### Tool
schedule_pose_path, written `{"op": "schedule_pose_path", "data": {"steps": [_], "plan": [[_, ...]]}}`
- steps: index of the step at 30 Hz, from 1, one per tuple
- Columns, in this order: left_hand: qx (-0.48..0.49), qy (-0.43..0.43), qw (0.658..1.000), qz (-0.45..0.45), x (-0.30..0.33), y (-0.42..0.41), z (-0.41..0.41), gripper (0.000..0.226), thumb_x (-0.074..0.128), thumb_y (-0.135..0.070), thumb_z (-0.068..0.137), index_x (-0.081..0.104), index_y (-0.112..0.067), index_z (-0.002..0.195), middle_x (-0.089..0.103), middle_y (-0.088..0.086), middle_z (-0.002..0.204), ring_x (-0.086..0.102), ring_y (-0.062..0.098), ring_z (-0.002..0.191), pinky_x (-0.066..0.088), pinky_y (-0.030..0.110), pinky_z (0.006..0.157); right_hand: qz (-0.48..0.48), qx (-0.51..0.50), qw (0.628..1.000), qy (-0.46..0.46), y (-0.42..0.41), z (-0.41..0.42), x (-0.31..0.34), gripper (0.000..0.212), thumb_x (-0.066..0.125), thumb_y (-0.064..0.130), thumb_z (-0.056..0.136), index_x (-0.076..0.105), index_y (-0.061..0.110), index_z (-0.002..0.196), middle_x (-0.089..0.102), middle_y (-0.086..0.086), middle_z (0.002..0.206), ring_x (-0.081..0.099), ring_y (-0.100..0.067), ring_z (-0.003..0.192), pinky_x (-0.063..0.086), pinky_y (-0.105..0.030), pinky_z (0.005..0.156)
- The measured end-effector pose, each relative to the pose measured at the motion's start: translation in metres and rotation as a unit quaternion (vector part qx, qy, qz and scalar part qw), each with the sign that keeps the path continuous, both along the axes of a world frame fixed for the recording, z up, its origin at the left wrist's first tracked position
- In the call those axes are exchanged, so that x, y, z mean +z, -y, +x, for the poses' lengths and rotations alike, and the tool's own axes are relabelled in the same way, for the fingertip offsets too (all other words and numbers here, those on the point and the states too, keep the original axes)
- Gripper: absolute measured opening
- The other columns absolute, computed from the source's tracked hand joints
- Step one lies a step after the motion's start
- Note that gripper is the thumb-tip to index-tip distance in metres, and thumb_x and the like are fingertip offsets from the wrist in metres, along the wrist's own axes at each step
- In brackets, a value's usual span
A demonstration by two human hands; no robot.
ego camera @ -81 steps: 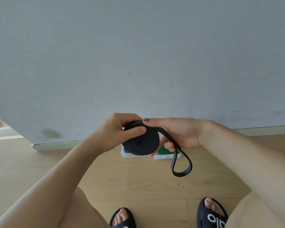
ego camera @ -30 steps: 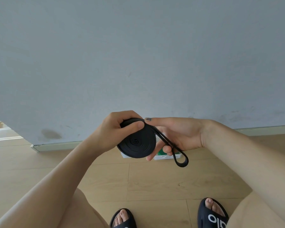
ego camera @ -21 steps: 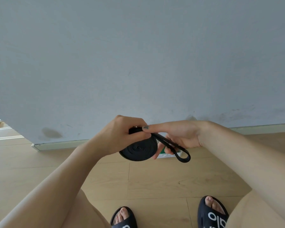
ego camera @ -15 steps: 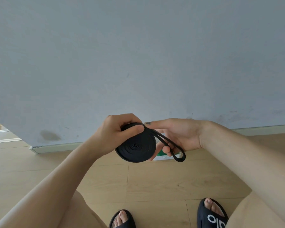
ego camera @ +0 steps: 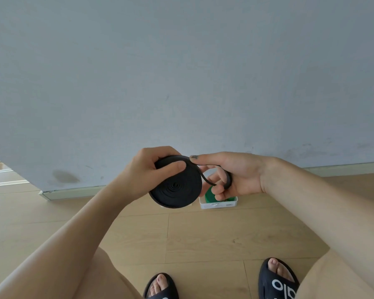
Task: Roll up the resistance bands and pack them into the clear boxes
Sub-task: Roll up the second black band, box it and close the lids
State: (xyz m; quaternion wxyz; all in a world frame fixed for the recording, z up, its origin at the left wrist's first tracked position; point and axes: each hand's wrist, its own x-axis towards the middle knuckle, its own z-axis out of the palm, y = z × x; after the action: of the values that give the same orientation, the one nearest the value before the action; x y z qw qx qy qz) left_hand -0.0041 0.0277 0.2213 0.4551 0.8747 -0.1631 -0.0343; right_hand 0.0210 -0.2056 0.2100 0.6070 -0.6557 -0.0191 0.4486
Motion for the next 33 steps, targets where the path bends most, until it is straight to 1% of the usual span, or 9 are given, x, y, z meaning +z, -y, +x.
{"op": "schedule_pose_path", "data": {"steps": [6,9,11,13,17,20,26,30,33], "plan": [[-0.024,0.002,0.995,0.098,-0.002,0.008,-0.003,0.011,0.072,-0.026,0.093,0.074,-0.033,0.086,0.071,-0.015,0.079,0.066,0.001,0.078,0.047,0.011,0.066,-0.038,0.0,0.999,0.026,-0.005,0.0,-0.01,0.064,0.075,0.056,0.087,0.063,0.008,0.126,0.071,-0.017,0.097,0.039,-0.012,0.051,0.044,-0.03,0.071],[0.031,-0.008,0.999,0.019,0.001,0.002,0.004,0.012,0.068,-0.024,0.098,0.075,-0.026,0.089,0.074,-0.011,0.083,0.067,0.002,0.079,0.05,0.013,0.067,-0.008,-0.051,0.996,0.073,-0.007,-0.002,-0.006,0.053,0.067,0.054,0.095,0.066,0.006,0.117,0.066,-0.014,0.096,0.032,-0.012,0.053,0.043,-0.026,0.062],[0.086,-0.036,0.994,-0.063,0.001,-0.005,0.01,0.017,0.064,-0.025,0.101,0.075,-0.023,0.088,0.074,-0.007,0.083,0.068,0.008,0.078,0.053,0.021,0.069,-0.007,-0.109,0.981,0.163,-0.01,-0.003,-0.006,0.036,0.058,0.043,0.104,0.06,0.009,0.095,0.056,-0.008,0.085,0.029,-0.012,0.051,0.04,-0.025,0.056],[0.125,-0.057,0.985,-0.106,-0.001,-0.013,0.016,0.021,0.063,-0.028,0.102,0.076,-0.024,0.087,0.074,-0.004,0.085,0.067,0.012,0.081,0.052,0.03,0.073,-0.017,-0.159,0.95,0.269,-0.015,-0.005,-0.008,0.035,0.053,0.034,0.107,0.054,0.009,0.082,0.048,-0.003,0.07,0.032,-0.014,0.048,0.037,-0.026,0.054],[0.152,-0.084,0.976,-0.134,-0.006,-0.017,0.021,0.019,0.064,-0.033,0.1,0.078,-0.021,0.094,0.076,0.009,0.098,0.069,0.02,0.09,0.054,0.044,0.084,-0.064,-0.192,0.897,0.393,-0.024,-0.007,-0.015,0.031,0.057,0.035,0.105,0.06,0.009,0.088,0.054,0.006,0.063,0.043,-0.012,0.046,0.04,-0.022,0.051],[0.176,-0.115,0.962,-0.175,-0.005,-0.015,0.022,0.022,0.061,-0.028,0.103,0.078,-0.015,0.1,0.077,0.013,0.105,0.071,0.023,0.092,0.057,0.043,0.086,-0.073,-0.189,0.896,0.395,-0.03,-0.006,-0.017,0.027,0.055,0.037,0.105,0.06,0.013,0.092,0.071,-0.001,0.083,0.062,-0.016,0.051,0.052,-0.03,0.066],[0.201,-0.141,0.942,-0.227,-0.002,-0.015,0.025,0.029,0.059,-0.031,0.104,0.076,-0.009,0.108,0.079,0.01,0.103,0.072,0.021,0.088,0.059,0.034,0.077,0.004,-0.262,0.897,0.356,-0.044,-0.003,-0.018,0.022,0.061,0.025,0.104,0.063,0.004,0.098,0.069,-0.005,0.069,0.063,-0.018,0.052,0.053,-0.029,0.062],[0.199,-0.157,0.937,-0.24,0.0,-0.017,0.025,0.036,0.059,-0.034,0.103,0.073,-0.004,0.115,0.077,0.013,0.107,0.071,0.022,0.088,0.057,0.033,0.074,0.01,-0.291,0.882,0.371,-0.043,0.005,-0.014,0.01,0.062,0.023,0.102,0.066,0.015,0.105,0.066,-0.002,0.064,0.059,-0.017,0.05,0.051,-0.025,0.058],[0.191,-0.166,0.938,-0.237,0.003,-0.016,0.024,0.037,0.059,-0.035,0.103,0.072,-0.004,0.117,0.076,0.011,0.103,0.071,0.022,0.086,0.057,0.031,0.071,-0.029,-0.289,0.862,0.416,-0.04,0.01,-0.014,0.01,0.061,0.022,0.103,0.069,0.02,0.098,0.065,-0.001,0.063,0.057,-0.016,0.049,0.049,-0.024,0.059]]}}
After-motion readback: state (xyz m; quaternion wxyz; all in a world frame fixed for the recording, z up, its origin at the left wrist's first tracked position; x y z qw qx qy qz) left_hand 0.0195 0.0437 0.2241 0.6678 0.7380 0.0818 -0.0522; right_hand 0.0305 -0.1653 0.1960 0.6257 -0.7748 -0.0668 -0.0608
